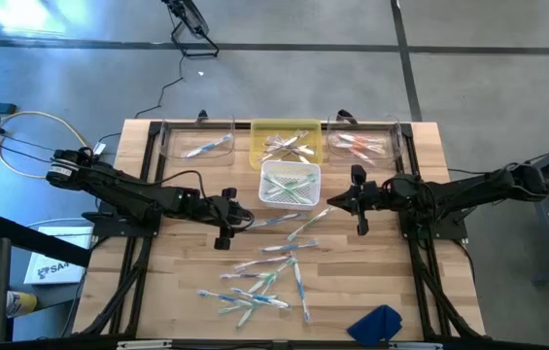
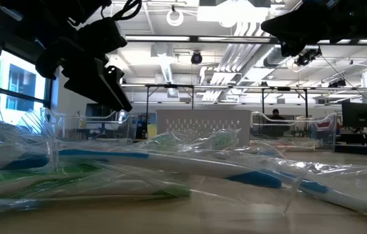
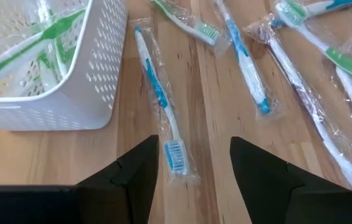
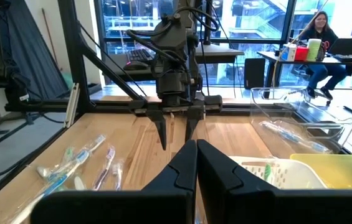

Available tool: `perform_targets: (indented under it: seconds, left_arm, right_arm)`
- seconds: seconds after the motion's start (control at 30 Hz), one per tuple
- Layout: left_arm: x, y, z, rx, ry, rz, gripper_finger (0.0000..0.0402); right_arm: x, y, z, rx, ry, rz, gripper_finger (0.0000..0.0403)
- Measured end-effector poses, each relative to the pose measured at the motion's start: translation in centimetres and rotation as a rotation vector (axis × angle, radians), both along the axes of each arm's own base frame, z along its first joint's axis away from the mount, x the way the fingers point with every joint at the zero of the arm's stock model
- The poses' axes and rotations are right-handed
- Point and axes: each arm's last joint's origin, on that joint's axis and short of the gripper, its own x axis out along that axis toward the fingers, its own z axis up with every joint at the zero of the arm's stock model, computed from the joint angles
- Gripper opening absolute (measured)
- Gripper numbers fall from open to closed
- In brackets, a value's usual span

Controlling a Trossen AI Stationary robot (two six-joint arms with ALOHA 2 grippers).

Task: Pick & Place Toothbrushes
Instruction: Put the blue toothbrush into the left transparent bin

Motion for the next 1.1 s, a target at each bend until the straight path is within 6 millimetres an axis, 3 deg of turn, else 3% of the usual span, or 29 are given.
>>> perform_targets:
  seconds: [0.17,0.63,0.9,1.1]
  left_arm:
    - [0.2,0.0,-0.4,0.017,0.011,-0.012,0.0191]
    - [3.1,0.9,-4.9,-0.010,0.101,0.066,0.0191]
    - [4.7,0.9,-6.0,-0.023,0.138,0.067,0.0191]
    - [4.8,0.8,-6.3,-0.070,0.143,0.088,0.0191]
  right_arm:
    - [0.0,0.0,-0.3,-0.007,0.032,-0.003,0.0004]
    - [0.0,-0.2,-0.6,0.023,0.060,-0.058,0.0004]
    - [0.0,-0.2,-0.7,0.013,0.070,-0.057,0.0004]
    - [0.0,-0.2,-0.7,0.013,0.073,-0.057,0.0004]
